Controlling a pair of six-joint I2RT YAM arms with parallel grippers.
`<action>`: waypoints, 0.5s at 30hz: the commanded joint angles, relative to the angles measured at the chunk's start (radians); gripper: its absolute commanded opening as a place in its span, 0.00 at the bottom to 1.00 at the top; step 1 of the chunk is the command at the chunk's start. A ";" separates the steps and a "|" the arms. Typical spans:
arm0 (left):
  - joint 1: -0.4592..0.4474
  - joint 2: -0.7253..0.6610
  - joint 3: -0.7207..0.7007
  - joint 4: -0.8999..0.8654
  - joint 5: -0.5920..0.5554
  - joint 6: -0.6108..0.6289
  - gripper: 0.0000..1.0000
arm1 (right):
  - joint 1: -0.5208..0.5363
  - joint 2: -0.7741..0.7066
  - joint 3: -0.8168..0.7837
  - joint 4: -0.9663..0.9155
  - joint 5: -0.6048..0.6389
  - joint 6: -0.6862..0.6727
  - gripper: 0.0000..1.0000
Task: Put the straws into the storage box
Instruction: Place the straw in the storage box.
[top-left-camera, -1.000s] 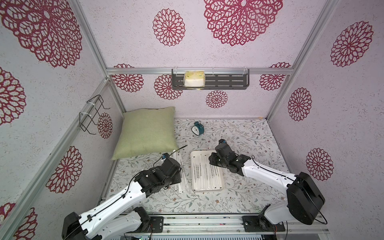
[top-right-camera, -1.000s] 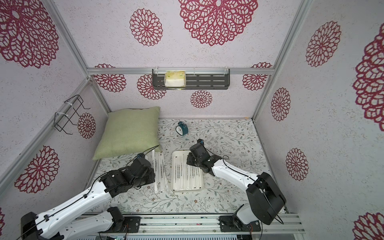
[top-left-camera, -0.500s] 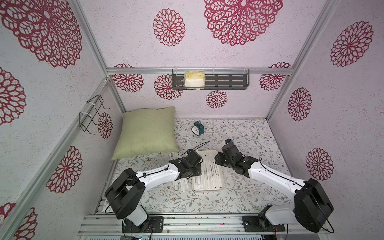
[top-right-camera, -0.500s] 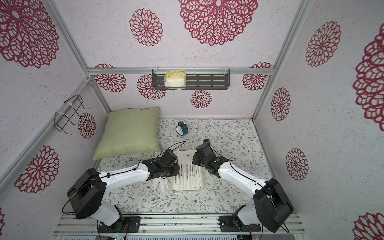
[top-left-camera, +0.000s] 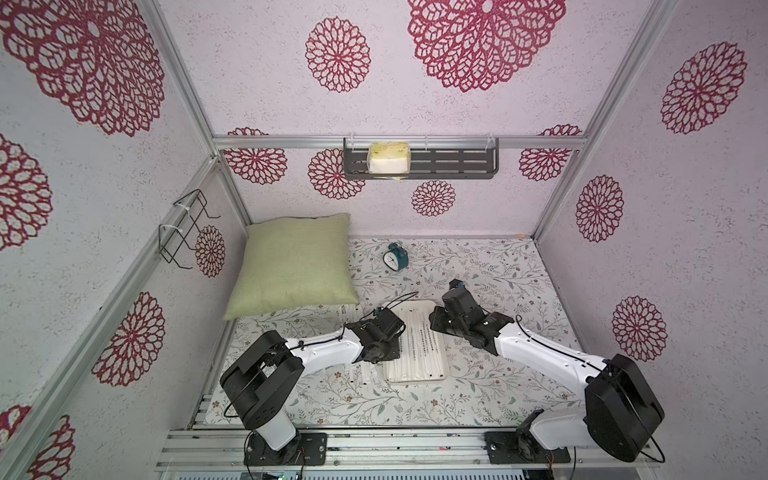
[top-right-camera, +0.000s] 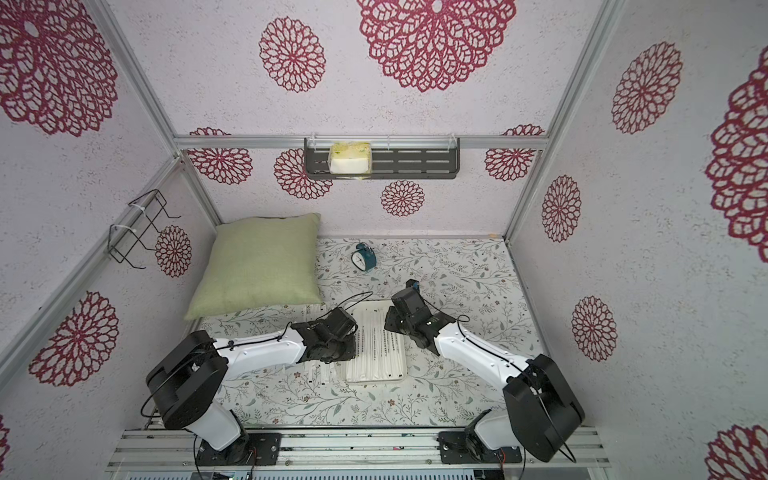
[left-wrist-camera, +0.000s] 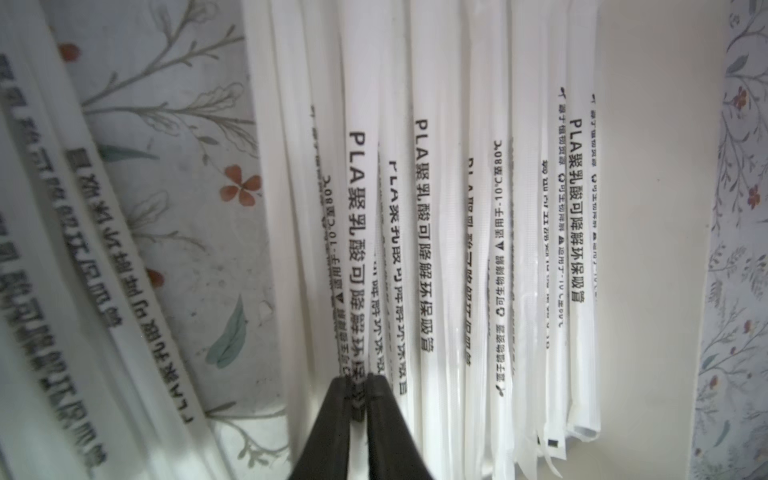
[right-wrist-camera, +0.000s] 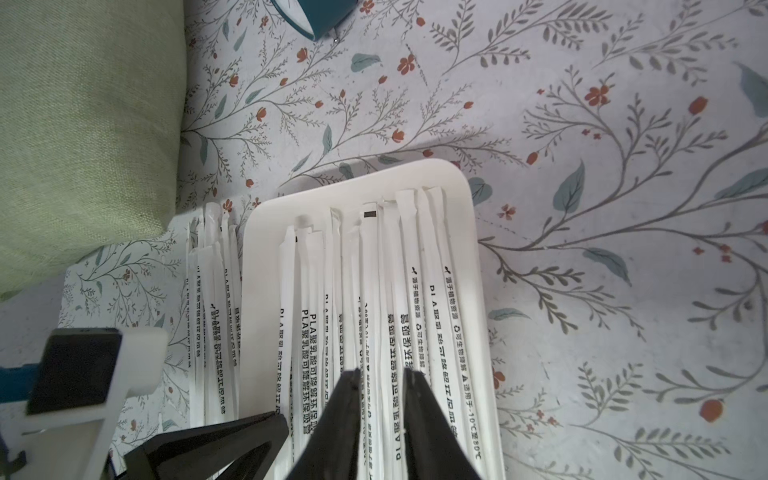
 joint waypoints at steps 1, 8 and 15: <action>0.005 0.001 0.027 -0.063 -0.047 0.021 0.23 | -0.008 -0.003 0.029 0.006 -0.003 -0.014 0.24; 0.004 -0.154 0.083 -0.204 -0.095 0.018 0.25 | -0.008 -0.006 0.029 -0.005 0.000 -0.017 0.24; 0.185 -0.344 -0.061 -0.288 -0.123 0.042 0.30 | -0.008 -0.037 -0.001 -0.078 0.028 -0.052 0.23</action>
